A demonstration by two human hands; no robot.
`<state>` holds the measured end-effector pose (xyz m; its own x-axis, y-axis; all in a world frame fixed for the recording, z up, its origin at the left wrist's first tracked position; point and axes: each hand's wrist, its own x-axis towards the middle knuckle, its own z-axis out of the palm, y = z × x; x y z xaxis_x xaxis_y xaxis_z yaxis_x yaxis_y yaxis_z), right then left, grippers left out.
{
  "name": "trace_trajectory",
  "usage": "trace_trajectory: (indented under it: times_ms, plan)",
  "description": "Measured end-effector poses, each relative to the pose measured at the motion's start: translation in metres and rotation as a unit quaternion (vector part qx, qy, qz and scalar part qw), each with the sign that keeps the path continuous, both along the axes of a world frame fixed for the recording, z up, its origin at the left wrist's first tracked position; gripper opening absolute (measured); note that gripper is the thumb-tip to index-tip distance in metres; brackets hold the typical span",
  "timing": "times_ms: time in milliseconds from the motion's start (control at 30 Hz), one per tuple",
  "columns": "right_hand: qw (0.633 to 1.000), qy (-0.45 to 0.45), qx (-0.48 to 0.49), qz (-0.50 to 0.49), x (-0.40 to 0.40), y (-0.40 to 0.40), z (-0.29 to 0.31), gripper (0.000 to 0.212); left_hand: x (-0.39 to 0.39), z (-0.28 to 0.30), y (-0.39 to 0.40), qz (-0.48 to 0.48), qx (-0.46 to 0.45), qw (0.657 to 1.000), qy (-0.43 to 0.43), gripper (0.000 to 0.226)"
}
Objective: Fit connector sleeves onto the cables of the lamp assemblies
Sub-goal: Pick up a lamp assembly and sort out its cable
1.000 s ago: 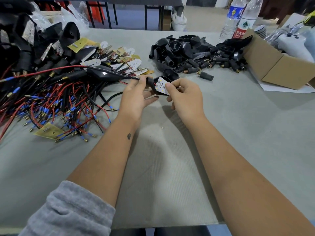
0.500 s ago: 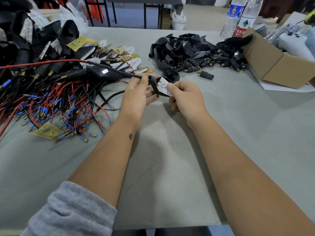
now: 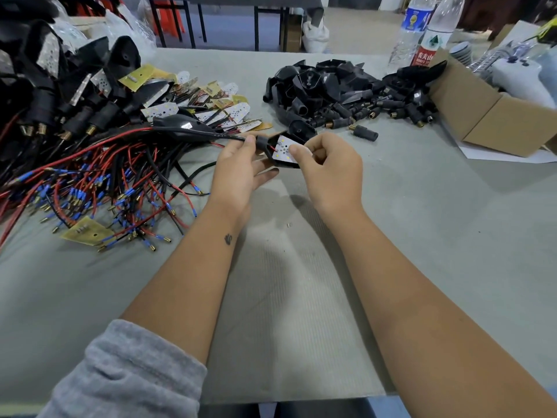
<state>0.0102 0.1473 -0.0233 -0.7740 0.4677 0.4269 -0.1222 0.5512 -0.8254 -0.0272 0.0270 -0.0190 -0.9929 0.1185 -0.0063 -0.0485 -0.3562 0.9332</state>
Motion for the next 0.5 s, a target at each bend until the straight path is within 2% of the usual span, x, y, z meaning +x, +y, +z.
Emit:
trace_trajectory:
  times_ms: [300,433,500]
  plan:
    - [0.996,0.008,0.089,-0.007,-0.0014,0.0006,-0.0044,0.023,-0.0035,-0.0011,0.0001,0.017,0.024,0.999,-0.029,0.025]
    - [0.998,0.025,0.053,-0.022,-0.0013,0.0003,-0.0018,0.037,-0.0029,-0.0007,-0.0013,0.019,0.034,0.999,-0.024,0.024]
    - [1.000,-0.008,0.019,-0.008,-0.0009,0.0017,-0.0011,0.032,-0.0025,-0.0010,-0.0013,0.021,0.041,0.999,-0.022,0.024]
